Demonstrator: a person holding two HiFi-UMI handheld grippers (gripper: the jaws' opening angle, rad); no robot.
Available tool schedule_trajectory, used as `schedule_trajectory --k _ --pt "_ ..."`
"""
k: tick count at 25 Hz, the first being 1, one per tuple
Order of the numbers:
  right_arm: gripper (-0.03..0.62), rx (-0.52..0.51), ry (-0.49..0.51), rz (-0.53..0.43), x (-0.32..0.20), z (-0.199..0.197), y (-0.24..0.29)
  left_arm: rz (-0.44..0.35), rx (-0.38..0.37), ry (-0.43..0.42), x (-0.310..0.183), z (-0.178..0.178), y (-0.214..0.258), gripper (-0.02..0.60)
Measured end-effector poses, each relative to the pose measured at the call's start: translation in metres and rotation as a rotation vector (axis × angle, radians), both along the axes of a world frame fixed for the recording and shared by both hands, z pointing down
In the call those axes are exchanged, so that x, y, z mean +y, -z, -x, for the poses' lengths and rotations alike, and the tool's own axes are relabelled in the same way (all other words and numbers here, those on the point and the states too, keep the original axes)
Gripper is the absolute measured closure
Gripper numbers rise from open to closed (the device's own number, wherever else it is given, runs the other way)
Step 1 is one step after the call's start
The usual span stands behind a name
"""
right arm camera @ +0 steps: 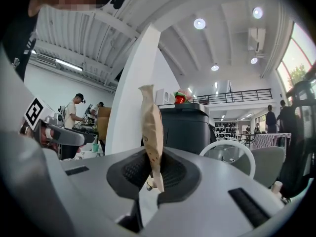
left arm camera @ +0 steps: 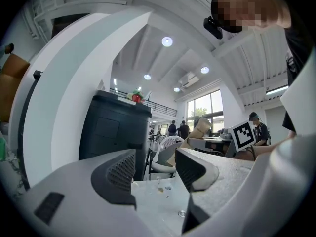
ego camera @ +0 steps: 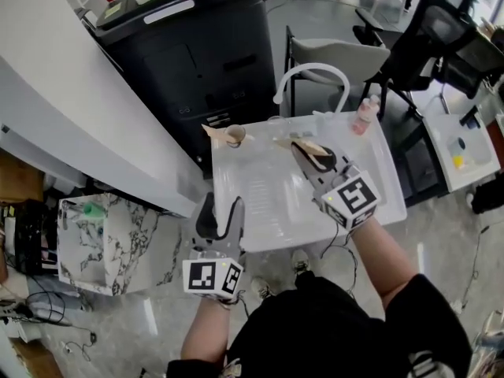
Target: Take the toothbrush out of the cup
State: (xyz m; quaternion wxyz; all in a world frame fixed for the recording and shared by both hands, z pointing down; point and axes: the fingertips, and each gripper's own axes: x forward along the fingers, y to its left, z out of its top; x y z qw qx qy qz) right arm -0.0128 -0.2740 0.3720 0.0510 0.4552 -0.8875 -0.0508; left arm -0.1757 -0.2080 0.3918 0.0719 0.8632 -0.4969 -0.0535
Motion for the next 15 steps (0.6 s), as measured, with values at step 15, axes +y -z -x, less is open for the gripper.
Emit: schedule_trajectory --k 15 --pt "0.566 -0.046 -0.065 -0.012 0.062 -0.006 0.020 -0.034 0.009 -0.058 0.003 -0.001 0.018 0.347"
